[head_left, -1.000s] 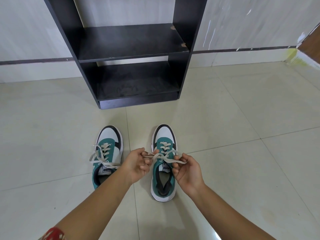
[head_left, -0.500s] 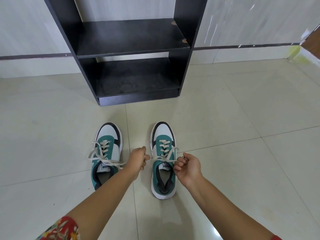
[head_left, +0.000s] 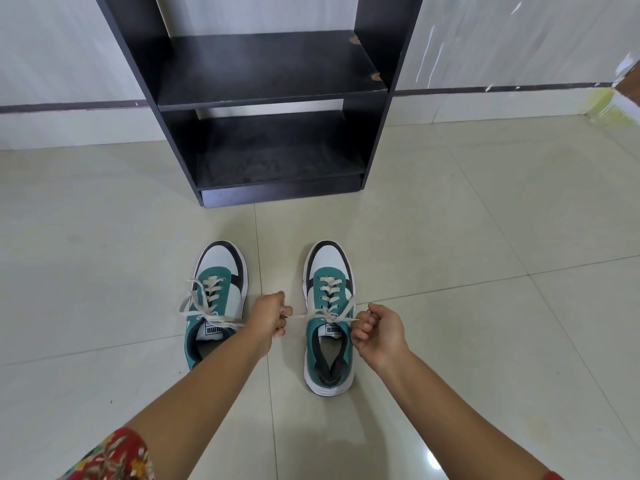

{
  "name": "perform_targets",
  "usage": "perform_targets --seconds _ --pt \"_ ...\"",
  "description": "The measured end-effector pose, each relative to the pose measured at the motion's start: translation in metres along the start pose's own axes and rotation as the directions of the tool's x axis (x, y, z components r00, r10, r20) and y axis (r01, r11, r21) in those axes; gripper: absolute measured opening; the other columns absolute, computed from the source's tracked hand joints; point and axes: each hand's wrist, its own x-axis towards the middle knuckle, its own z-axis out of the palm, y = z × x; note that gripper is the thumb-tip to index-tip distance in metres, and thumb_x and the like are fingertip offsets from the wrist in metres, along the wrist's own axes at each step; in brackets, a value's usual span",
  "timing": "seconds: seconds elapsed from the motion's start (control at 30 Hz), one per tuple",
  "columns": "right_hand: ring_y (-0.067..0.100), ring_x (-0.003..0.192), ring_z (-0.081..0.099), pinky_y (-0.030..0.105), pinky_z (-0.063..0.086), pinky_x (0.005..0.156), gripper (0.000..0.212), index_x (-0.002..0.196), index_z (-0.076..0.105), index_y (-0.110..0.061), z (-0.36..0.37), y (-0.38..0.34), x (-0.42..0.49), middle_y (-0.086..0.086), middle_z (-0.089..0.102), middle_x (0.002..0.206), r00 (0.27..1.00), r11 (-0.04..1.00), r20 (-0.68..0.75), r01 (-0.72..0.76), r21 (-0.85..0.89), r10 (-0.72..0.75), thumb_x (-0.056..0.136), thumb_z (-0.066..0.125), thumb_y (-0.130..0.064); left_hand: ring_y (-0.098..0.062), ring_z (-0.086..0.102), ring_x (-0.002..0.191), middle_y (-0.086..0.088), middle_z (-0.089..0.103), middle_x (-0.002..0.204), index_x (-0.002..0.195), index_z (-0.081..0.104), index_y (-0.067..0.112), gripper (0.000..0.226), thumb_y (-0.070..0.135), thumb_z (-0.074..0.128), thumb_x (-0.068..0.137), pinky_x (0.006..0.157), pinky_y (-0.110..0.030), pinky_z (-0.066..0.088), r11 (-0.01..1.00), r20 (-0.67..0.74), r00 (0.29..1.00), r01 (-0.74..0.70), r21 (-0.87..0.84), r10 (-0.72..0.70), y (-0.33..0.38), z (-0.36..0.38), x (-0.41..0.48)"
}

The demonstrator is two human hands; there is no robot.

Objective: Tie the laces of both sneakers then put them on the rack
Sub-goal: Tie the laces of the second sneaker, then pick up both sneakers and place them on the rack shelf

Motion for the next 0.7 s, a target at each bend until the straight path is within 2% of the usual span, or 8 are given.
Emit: perform_targets --seconds 0.07,0.13,0.17,0.27,0.37,0.47,0.6,0.7 --pt "0.01 0.043 0.041 0.021 0.034 0.042 0.025 0.069 0.043 -0.015 0.003 -0.002 -0.009 -0.001 0.048 0.055 0.991 0.934 0.01 0.128 -0.335 -0.133 0.094 0.044 -0.016 -0.011 0.04 0.048 0.0 0.052 0.065 0.071 0.046 0.016 0.026 0.022 0.04 0.095 0.058 -0.029 0.04 0.999 0.032 0.999 -0.017 0.037 0.016 0.001 0.0 -0.01" --pt "0.009 0.065 0.052 0.024 0.041 0.059 0.012 0.09 0.052 -0.012 0.002 -0.001 -0.024 0.004 0.059 0.091 0.954 0.664 0.071 0.254 -0.703 -0.29 0.094 0.05 -0.023 -0.017 0.056 0.073 -0.003 0.06 0.094 0.094 0.053 0.013 0.022 0.032 0.042 0.096 0.078 -0.035 0.048 0.985 0.065 0.996 -0.07 0.158 0.06 -0.002 -0.004 -0.022" --pt "0.007 0.074 0.054 0.024 0.041 0.066 0.018 0.103 0.05 -0.012 -0.002 0.002 -0.031 0.003 0.054 0.109 0.923 0.509 0.116 0.304 -0.805 -0.367 0.093 0.054 -0.026 -0.019 0.06 0.084 -0.002 0.06 0.105 0.108 0.051 0.015 0.027 0.037 0.043 0.095 0.085 -0.037 0.048 0.969 0.063 0.993 -0.116 0.221 0.104 -0.007 -0.008 -0.029" --pt "0.009 0.086 0.056 0.022 0.042 0.075 0.047 0.125 0.039 -0.018 -0.018 0.021 -0.055 -0.004 0.032 0.129 0.798 0.11 0.331 0.439 -0.892 -0.504 0.087 0.063 -0.033 -0.016 0.061 0.094 0.001 0.058 0.117 0.123 0.046 0.02 0.034 0.035 0.05 0.093 0.088 -0.035 0.046 0.849 0.007 0.93 -0.34 0.406 0.368 -0.023 -0.026 -0.054" --pt "0.015 0.101 0.057 0.028 0.047 0.076 0.064 0.132 0.031 -0.025 -0.034 0.041 -0.07 -0.007 0.027 0.14 0.781 -0.122 0.439 0.433 -0.893 -0.445 0.082 0.066 -0.041 -0.016 0.056 0.099 0.004 0.06 0.112 0.116 0.053 0.02 0.03 0.027 0.059 0.088 0.084 -0.031 0.046 0.618 -0.065 0.752 -0.484 0.62 0.656 -0.034 -0.054 -0.077" --pt "0.018 0.107 0.06 0.028 0.046 0.078 0.066 0.128 0.028 -0.032 -0.035 0.049 -0.075 -0.01 0.044 0.133 0.833 -0.082 0.397 0.398 -0.914 -0.386 0.078 0.069 -0.046 -0.028 0.051 0.107 -0.005 0.058 0.117 0.109 0.058 0.017 0.036 0.022 0.072 0.076 0.085 -0.042 0.047 0.482 -0.167 0.637 -0.361 0.798 0.753 -0.045 -0.083 -0.084" --pt "0.022 0.106 0.065 0.031 0.048 0.086 0.099 0.139 0.009 -0.035 -0.027 0.05 -0.069 0.002 0.054 0.138 0.883 0.157 0.274 0.354 -0.922 -0.38 0.069 0.08 -0.04 -0.032 0.03 0.132 -0.009 0.034 0.145 0.114 0.058 0.018 0.05 0.026 0.079 0.069 0.101 -0.048 0.036 0.679 -0.312 0.767 -0.211 0.703 0.561 -0.066 -0.099 -0.085" --pt "0.029 0.114 0.06 0.035 0.047 0.093 0.12 0.147 -0.013 -0.035 -0.023 0.05 -0.072 0.01 0.056 0.133 0.885 0.304 0.191 0.338 -0.89 -0.424 0.072 0.08 -0.033 -0.031 0.027 0.137 -0.01 0.017 0.153 0.117 0.053 0.018 0.057 0.024 0.081 0.068 0.107 -0.043 0.032 0.74 -0.23 0.855 -0.233 0.631 0.465 -0.077 -0.101 -0.083"
